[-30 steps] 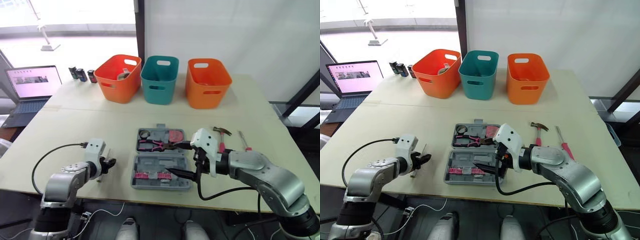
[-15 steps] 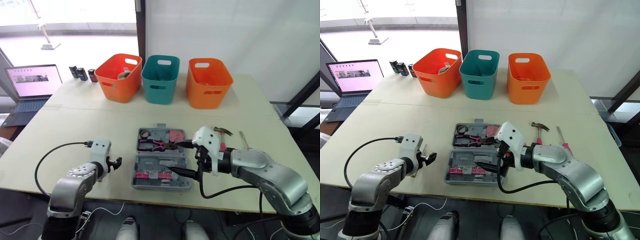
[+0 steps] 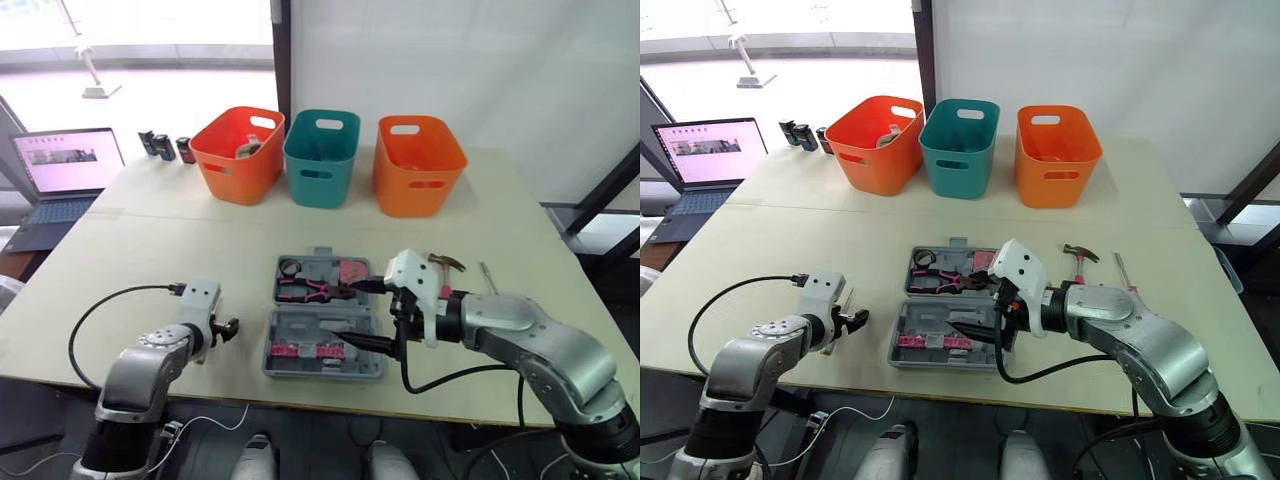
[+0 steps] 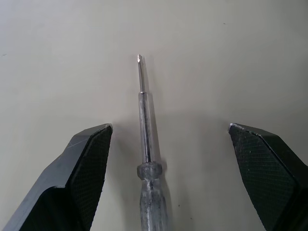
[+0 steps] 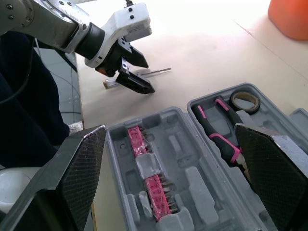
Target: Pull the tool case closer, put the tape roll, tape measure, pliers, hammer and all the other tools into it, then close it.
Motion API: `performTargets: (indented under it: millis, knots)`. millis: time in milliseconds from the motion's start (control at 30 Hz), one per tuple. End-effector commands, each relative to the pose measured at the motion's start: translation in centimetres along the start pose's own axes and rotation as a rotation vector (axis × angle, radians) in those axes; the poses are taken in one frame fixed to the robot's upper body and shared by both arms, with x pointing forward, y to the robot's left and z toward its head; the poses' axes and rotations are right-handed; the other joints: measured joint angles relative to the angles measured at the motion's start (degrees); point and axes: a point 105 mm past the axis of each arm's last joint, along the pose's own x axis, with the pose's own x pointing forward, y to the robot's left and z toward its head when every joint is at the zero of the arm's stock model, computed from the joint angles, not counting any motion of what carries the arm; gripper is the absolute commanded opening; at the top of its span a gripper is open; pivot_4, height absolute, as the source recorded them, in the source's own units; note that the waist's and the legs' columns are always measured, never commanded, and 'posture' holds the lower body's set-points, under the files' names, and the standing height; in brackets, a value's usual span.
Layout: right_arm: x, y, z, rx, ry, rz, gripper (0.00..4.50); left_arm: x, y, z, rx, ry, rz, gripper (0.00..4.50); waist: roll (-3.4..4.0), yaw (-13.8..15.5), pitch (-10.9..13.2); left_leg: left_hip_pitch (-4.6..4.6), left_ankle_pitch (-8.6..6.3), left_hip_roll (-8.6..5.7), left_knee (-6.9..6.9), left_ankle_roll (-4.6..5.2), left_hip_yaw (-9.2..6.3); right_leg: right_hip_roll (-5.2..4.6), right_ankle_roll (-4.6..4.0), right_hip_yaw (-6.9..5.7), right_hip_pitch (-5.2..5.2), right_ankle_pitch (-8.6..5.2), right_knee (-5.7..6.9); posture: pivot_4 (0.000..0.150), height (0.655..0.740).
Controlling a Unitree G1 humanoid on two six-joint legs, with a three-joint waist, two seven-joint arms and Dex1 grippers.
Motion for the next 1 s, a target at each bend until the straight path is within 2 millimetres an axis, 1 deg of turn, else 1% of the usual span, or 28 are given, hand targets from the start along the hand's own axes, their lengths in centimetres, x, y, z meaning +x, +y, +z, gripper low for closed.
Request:
performTargets:
  millis: [33,267,767,800,833,867,1000]
  knots:
    - [-0.3,-0.1,1.0,-0.04,-0.021,-0.006,4.5,-0.4,-0.2,-0.9,-0.012,0.023,0.008,4.03,0.0,0.0,0.0,0.0,0.0,0.0,0.0,0.0,0.0,0.0,0.0,0.0,0.0,0.0,0.0,0.15,0.74]
    - [-0.4,-0.1,0.9,-0.041,-0.015,-0.009,4.5,-1.1,0.3,-1.5,-0.028,0.035,0.033,4.03,-0.01,0.0,0.0,0.0,0.0,0.0,0.0,0.0,0.0,0.0,-0.02,0.0,-0.01,0.0,-0.01,0.15,0.74]
    - [-0.5,-0.1,0.9,-0.036,-0.01,-0.008,4.5,-0.8,0.4,-1.9,-0.046,0.048,0.048,4.03,0.0,0.0,0.0,0.0,0.0,0.0,0.0,0.0,0.0,0.0,-0.04,0.0,0.0,0.0,-0.04,0.15,0.74]
    - [-0.5,-0.1,0.9,-0.035,-0.011,-0.009,4.5,-0.8,0.4,-2.0,-0.046,0.049,0.05,3.54,0.0,0.0,0.0,0.0,0.0,0.0,0.0,0.0,0.0,0.0,-0.04,0.0,0.0,-0.01,-0.04,0.15,0.74]
    - [-0.5,-0.1,0.9,-0.035,-0.01,-0.009,4.5,-0.8,0.5,-2.0,-0.048,0.05,0.052,3.24,0.0,0.0,0.0,0.0,0.0,0.0,0.0,0.0,0.0,0.0,-0.04,0.0,0.0,-0.01,-0.04,0.15,0.74]
    - [-0.5,-0.1,0.9,-0.034,-0.01,-0.009,4.5,-0.8,0.5,-2.0,-0.048,0.05,0.055,2.76,0.0,-0.1,0.0,0.0,0.0,0.0,0.0,0.0,0.0,0.0,-0.04,0.0,0.0,0.0,-0.04,0.15,0.74]
    - [-0.5,0.0,0.9,-0.033,-0.012,-0.01,4.5,-0.7,0.7,-2.0,-0.05,0.049,0.061,0.66,0.0,0.0,0.0,0.0,0.0,0.0,0.0,0.0,0.0,0.0,-0.05,0.0,-0.01,0.0,-0.04,0.15,0.74]
